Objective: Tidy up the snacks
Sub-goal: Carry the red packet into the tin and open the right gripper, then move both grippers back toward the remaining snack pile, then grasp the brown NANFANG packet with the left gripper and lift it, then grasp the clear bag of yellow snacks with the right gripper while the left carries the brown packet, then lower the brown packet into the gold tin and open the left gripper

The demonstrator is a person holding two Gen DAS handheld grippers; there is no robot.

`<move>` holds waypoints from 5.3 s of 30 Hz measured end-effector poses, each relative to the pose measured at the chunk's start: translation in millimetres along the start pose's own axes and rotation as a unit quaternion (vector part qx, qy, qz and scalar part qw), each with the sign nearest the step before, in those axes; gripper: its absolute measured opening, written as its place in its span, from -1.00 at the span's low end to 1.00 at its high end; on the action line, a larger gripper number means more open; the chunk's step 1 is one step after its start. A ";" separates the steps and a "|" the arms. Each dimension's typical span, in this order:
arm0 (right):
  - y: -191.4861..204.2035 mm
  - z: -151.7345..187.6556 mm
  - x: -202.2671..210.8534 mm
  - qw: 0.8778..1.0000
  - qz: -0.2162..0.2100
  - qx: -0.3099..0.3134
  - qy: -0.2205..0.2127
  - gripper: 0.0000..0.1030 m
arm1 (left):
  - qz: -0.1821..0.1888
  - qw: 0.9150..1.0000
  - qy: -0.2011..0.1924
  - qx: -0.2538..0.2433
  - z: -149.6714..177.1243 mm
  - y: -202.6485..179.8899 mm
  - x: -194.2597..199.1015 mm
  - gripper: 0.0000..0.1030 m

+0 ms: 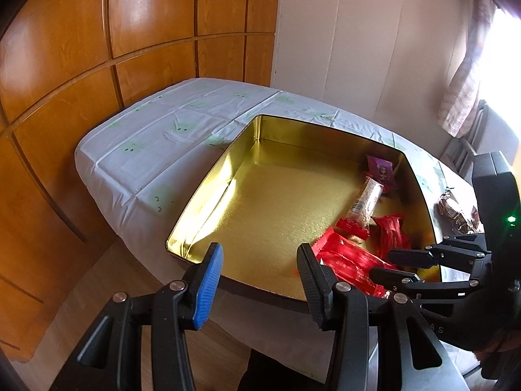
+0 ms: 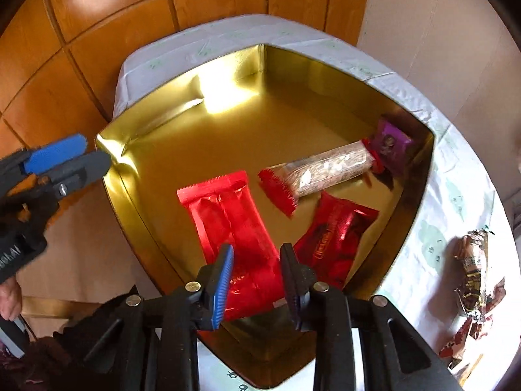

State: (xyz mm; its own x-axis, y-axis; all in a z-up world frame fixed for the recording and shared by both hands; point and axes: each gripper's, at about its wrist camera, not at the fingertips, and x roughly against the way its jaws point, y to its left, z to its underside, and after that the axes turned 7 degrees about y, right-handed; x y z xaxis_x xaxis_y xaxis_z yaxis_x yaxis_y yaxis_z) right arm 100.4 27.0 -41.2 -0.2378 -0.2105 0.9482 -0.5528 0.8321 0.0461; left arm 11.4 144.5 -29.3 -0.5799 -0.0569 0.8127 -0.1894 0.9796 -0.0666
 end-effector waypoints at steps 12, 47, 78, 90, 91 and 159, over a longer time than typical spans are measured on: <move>-29.1 38.8 55.2 0.995 -0.013 -0.072 -0.073 -0.42 | 0.007 1.000 -0.006 -0.025 3.8 -15.2 3.6 -0.07; -284.0 249.9 126.2 0.928 0.137 -0.343 -0.053 -0.42 | 0.036 0.987 -0.009 -0.155 13.2 -107.6 14.7 -0.07; -291.6 251.7 132.4 0.921 0.078 -0.373 -0.081 -0.38 | 0.187 0.958 0.184 -0.113 -65.0 -309.2 -100.9 0.15; -289.8 248.6 132.2 0.925 0.084 -0.360 -0.082 -0.37 | 0.169 0.959 0.212 -0.084 -74.1 -347.7 -146.1 0.22; -289.0 248.0 131.6 0.927 0.086 -0.357 -0.081 -0.37 | 0.167 0.958 0.216 -0.086 -73.0 -348.4 -149.9 0.22; -238.6 194.4 50.4 0.984 0.103 -0.145 0.016 -0.48 | 0.221 0.950 0.058 -0.213 18.0 -184.3 18.6 -0.39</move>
State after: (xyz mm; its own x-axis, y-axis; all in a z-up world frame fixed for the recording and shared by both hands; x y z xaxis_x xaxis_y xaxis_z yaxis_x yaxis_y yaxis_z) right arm 65.1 -281.9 -65.5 -0.2926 -0.0085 0.9562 -0.2423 0.9680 -0.0656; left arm 21.3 -40.6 -12.3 -0.4317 0.3746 0.8205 0.4039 0.8937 -0.1955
